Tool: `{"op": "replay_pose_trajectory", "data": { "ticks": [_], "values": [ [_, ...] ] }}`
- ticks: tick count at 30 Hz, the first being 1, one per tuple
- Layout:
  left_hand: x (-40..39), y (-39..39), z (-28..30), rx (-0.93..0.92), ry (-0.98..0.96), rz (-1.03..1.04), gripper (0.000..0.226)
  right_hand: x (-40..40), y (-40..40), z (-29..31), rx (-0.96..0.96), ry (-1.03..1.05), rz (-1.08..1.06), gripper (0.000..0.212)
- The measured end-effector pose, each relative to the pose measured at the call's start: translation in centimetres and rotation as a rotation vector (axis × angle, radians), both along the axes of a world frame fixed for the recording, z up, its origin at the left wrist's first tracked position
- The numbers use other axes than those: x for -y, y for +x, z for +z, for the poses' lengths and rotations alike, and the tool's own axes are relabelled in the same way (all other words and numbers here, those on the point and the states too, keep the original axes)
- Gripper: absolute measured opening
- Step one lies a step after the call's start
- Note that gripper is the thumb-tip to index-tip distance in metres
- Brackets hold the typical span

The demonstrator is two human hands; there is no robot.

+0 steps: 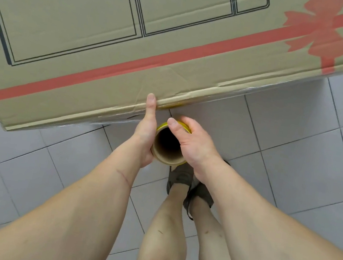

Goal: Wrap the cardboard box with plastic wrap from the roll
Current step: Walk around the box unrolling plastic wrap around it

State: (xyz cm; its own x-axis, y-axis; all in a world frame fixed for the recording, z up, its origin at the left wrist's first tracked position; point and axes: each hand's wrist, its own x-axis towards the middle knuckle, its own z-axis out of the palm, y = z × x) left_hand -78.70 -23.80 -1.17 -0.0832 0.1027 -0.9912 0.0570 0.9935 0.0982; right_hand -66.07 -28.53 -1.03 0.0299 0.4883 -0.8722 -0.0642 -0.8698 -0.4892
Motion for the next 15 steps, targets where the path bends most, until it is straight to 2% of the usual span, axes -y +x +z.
{"op": "replay_pose_trajectory", "data": {
  "ticks": [2,3,5,8,10,13,15],
  "values": [
    [-0.4,0.3,-0.1,-0.049,0.05,-0.043,0.126,-0.1,0.2,0.1,-0.035,-0.028,-0.024,0.092],
    [-0.5,0.5,0.0,-0.014,0.035,-0.034,0.122,-0.2,0.3,0.2,-0.061,-0.043,-0.037,0.092],
    [-0.7,0.7,0.3,0.078,0.006,0.004,0.119,-0.4,0.6,0.3,-0.075,-0.053,-0.063,0.085],
    [-0.3,1.5,0.4,0.15,-0.039,0.053,0.129,-0.5,1.4,0.4,-0.001,-0.023,-0.042,0.072],
    [-0.6,2.1,0.4,0.124,-0.034,0.015,0.128,-0.8,1.9,0.8,0.026,-0.005,-0.036,0.067],
    [-1.6,2.6,-0.2,0.01,0.038,-0.096,0.116,-0.7,2.4,0.9,0.012,-0.031,-0.092,0.076],
    [-2.2,3.0,0.5,0.048,0.01,-0.103,0.11,-0.7,2.4,1.1,-0.017,-0.059,-0.127,0.079]
  ]
}}
